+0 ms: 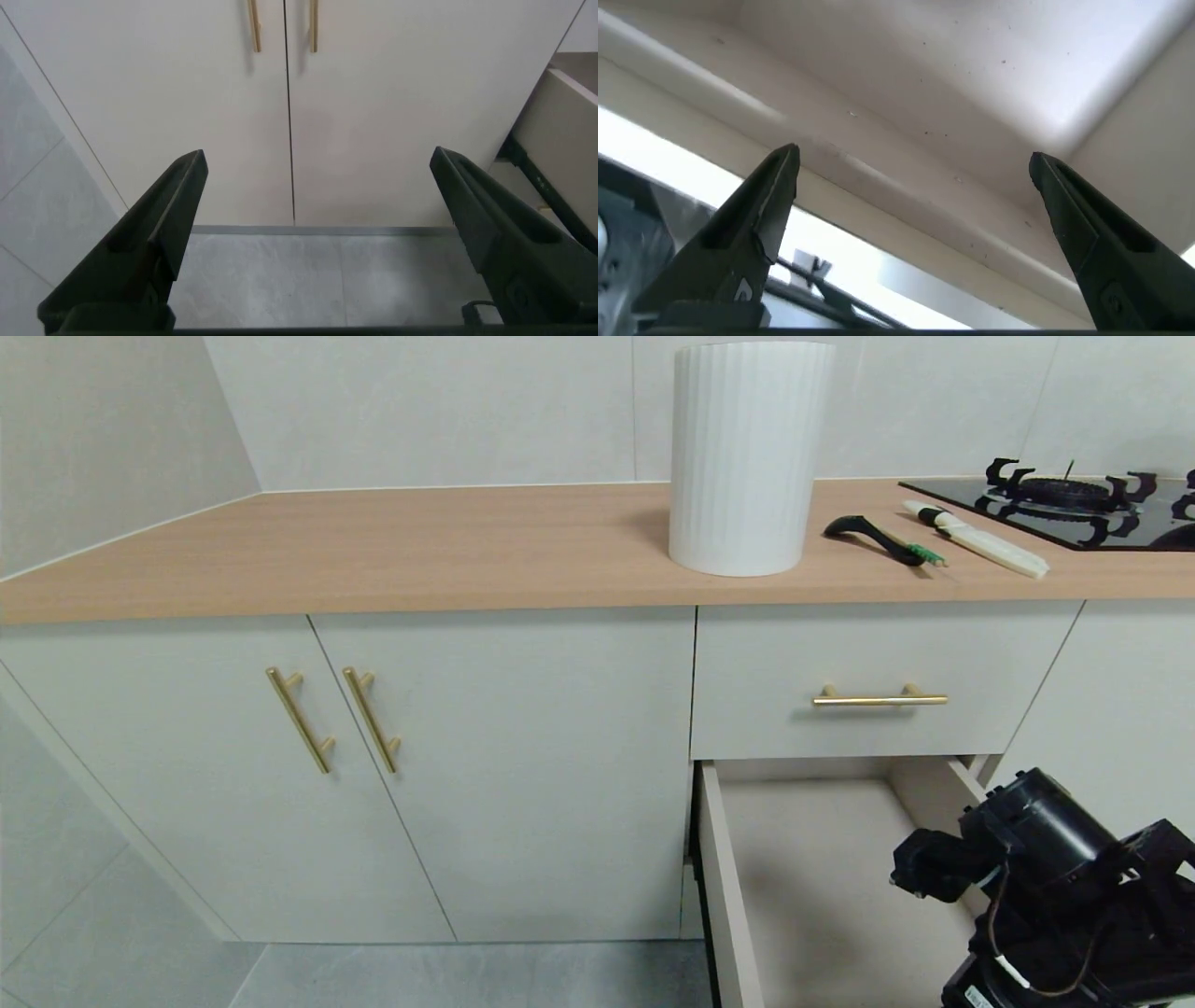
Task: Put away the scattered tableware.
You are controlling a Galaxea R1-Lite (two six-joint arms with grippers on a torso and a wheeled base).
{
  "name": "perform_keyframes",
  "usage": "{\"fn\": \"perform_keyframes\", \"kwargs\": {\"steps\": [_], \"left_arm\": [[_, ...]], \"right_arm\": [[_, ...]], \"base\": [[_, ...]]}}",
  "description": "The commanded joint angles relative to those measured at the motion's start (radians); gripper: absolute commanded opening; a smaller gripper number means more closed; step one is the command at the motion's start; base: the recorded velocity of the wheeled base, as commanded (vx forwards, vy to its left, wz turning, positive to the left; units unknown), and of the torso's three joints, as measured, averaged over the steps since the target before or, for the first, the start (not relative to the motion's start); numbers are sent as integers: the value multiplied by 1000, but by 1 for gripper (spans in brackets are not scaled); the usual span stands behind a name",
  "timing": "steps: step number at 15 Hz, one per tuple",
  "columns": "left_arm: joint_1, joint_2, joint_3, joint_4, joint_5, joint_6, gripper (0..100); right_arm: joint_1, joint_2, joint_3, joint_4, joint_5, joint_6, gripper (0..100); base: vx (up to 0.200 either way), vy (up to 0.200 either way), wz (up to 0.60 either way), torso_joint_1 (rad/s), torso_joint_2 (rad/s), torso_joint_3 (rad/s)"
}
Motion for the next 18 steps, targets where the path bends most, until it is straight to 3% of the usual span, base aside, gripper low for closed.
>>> {"fn": "perform_keyframes", "kwargs": {"steps": [1,6,11,14,18], "left_arm": [[0,1,0,0,1,0,100],[0,1,0,0,-1,0,100],[0,1,0,0,1,0,100],[0,1,0,0,1,0,100],[0,1,0,0,-1,0,100]], "right_arm": [[41,-6,3,35,-2,-3,100],[118,-9,17,95,-26,-7,100],[109,-10,-26,75,-40,18,100],[23,-30,-89,-66,-48,201,100],[-103,-91,-87,-260,-38,211,100]], "base": [[0,0,0,0,0,0],[0,0,0,0,0,0],[0,0,0,0,0,0],[0,0,0,0,0,0],[0,0,0,0,0,0]]}}
